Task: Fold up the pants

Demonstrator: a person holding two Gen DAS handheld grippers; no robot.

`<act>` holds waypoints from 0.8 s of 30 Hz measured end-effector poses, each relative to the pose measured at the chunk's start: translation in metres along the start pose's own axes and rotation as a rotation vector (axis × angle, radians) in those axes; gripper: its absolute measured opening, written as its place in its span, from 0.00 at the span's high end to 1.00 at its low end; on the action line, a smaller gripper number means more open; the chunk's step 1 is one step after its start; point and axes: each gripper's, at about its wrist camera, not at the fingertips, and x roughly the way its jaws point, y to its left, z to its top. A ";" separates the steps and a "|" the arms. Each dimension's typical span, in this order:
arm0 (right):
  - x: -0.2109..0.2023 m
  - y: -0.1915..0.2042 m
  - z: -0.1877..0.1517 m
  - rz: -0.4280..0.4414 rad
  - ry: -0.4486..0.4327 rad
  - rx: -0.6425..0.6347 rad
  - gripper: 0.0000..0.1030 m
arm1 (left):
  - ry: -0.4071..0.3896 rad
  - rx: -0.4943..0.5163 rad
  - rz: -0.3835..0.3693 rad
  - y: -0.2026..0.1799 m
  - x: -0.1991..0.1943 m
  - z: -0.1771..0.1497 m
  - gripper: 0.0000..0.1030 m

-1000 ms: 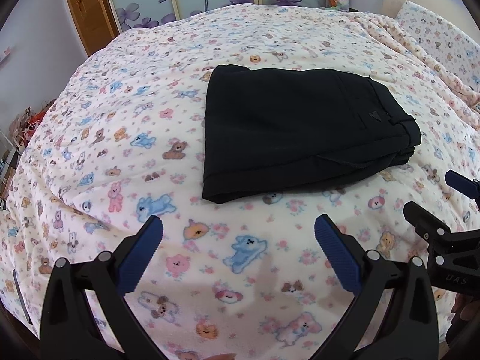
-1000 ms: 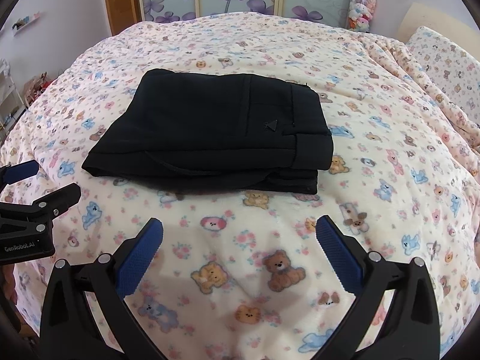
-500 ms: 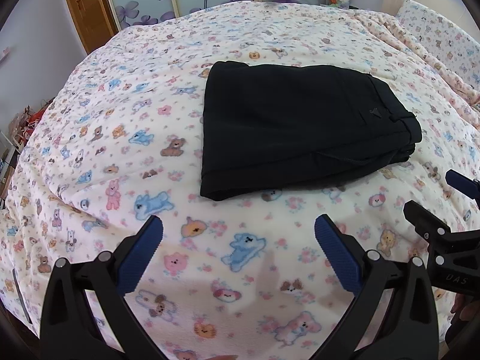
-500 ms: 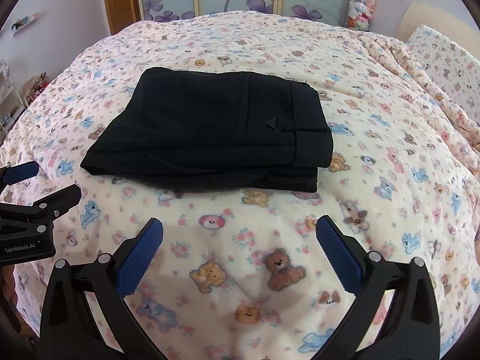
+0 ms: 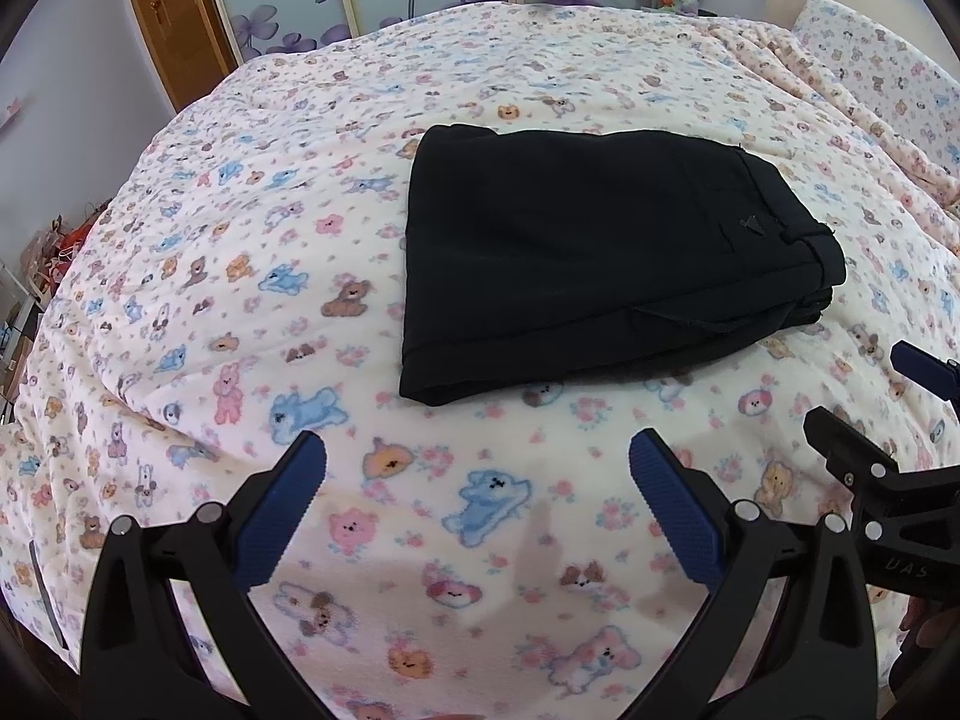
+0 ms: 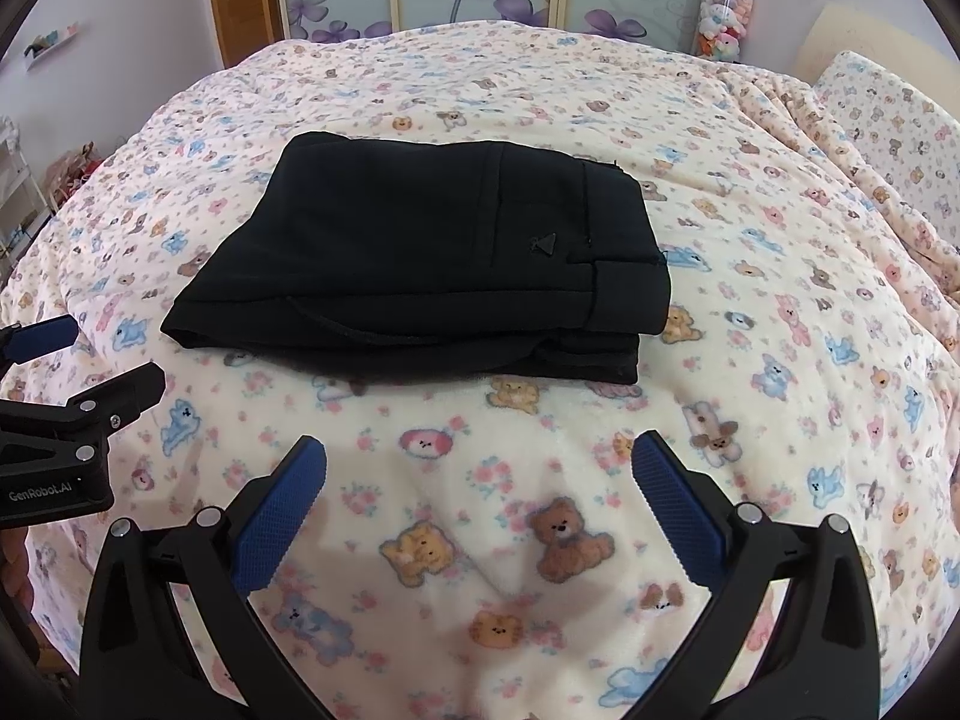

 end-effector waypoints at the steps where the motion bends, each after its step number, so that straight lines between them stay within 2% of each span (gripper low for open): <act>1: 0.000 0.000 0.000 -0.001 0.000 0.001 0.01 | 0.001 0.001 -0.002 0.000 0.000 0.000 0.02; 7: 0.000 0.000 0.000 0.000 0.000 0.001 0.01 | 0.011 -0.001 -0.008 0.000 0.001 -0.001 0.02; 12: 0.000 0.000 -0.001 -0.001 0.003 0.002 0.01 | -0.005 -0.018 0.031 0.002 0.000 0.000 0.02; 17: 0.002 0.000 -0.002 0.001 0.006 0.000 0.01 | -0.007 -0.020 0.027 0.003 -0.001 0.002 0.02; 24: 0.002 0.000 -0.002 0.000 0.005 0.000 0.01 | 0.004 -0.016 -0.029 0.003 0.000 0.000 0.02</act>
